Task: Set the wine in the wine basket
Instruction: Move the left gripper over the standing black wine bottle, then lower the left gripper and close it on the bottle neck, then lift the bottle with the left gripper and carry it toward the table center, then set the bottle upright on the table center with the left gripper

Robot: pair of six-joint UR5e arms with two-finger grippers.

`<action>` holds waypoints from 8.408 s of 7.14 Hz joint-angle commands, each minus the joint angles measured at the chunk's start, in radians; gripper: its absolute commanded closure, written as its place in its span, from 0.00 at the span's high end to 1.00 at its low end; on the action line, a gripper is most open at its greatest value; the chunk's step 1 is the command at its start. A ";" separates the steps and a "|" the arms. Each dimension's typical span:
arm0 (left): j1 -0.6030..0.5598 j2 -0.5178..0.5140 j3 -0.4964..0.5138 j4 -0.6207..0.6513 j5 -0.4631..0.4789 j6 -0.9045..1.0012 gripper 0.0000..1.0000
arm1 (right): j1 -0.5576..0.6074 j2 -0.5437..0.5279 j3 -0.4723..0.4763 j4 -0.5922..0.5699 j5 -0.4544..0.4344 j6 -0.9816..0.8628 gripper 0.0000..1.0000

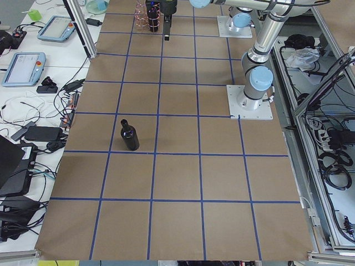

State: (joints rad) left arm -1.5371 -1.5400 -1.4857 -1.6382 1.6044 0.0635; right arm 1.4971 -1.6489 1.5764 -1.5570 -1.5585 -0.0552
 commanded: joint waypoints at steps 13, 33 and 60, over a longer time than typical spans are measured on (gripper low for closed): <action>0.263 -0.008 0.008 0.003 -0.029 0.165 1.00 | 0.000 0.001 0.005 -0.003 0.000 -0.002 1.00; 0.600 -0.549 0.277 0.313 -0.093 0.542 0.63 | -0.005 -0.005 0.013 -0.001 -0.002 0.002 1.00; -0.067 -0.050 -0.256 0.302 -0.107 -0.189 0.00 | -0.003 -0.008 0.036 0.011 -0.037 -0.012 1.00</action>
State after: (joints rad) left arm -1.5714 -1.6331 -1.6740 -1.3373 1.4944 -0.1088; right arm 1.4941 -1.6567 1.6112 -1.5463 -1.5953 -0.0675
